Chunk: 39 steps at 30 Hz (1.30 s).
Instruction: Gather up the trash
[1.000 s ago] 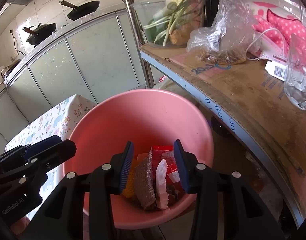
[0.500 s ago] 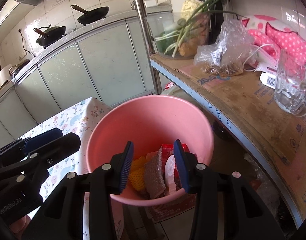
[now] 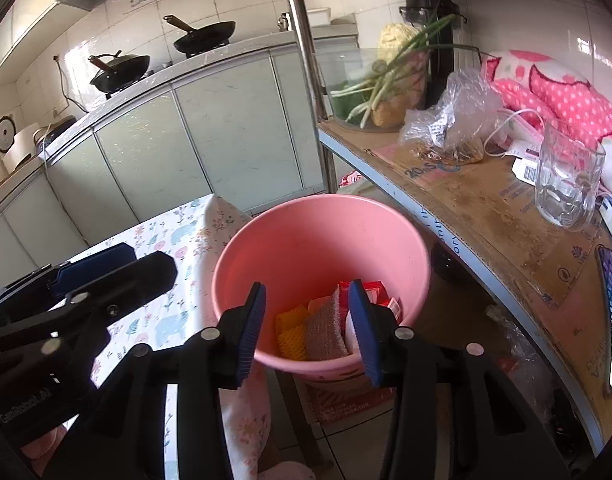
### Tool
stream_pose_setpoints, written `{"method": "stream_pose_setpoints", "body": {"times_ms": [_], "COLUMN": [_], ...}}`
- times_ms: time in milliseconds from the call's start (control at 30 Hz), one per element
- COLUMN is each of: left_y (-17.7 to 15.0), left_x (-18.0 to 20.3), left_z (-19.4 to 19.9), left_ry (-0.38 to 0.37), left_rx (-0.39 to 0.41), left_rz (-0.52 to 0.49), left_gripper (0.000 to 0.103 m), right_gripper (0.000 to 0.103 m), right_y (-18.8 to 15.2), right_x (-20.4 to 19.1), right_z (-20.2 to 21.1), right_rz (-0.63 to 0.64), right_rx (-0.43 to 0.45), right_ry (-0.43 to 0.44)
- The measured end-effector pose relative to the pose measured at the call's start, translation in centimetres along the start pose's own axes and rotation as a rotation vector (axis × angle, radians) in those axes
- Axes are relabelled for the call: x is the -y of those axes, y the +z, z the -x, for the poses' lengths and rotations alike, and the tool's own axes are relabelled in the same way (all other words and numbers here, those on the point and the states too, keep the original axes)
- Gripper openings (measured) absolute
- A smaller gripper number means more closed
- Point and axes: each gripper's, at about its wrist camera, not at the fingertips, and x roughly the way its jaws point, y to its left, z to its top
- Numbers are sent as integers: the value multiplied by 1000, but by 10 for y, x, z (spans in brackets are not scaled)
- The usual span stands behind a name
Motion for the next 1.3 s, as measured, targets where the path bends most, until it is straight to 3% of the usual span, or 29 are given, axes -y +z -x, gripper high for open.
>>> {"method": "stream_pose_setpoints", "body": {"times_ms": [1300], "left_y": [-48], "left_x": [-38], "left_z": [67], "left_ry": [48], "left_rx": [30], "left_rz": [88], "left_gripper": [55], "right_gripper": [50], "right_y": [-36], "right_x": [-61], "right_z": [46], "right_rz": [102], "right_rx": [19], "right_ry": [16]}}
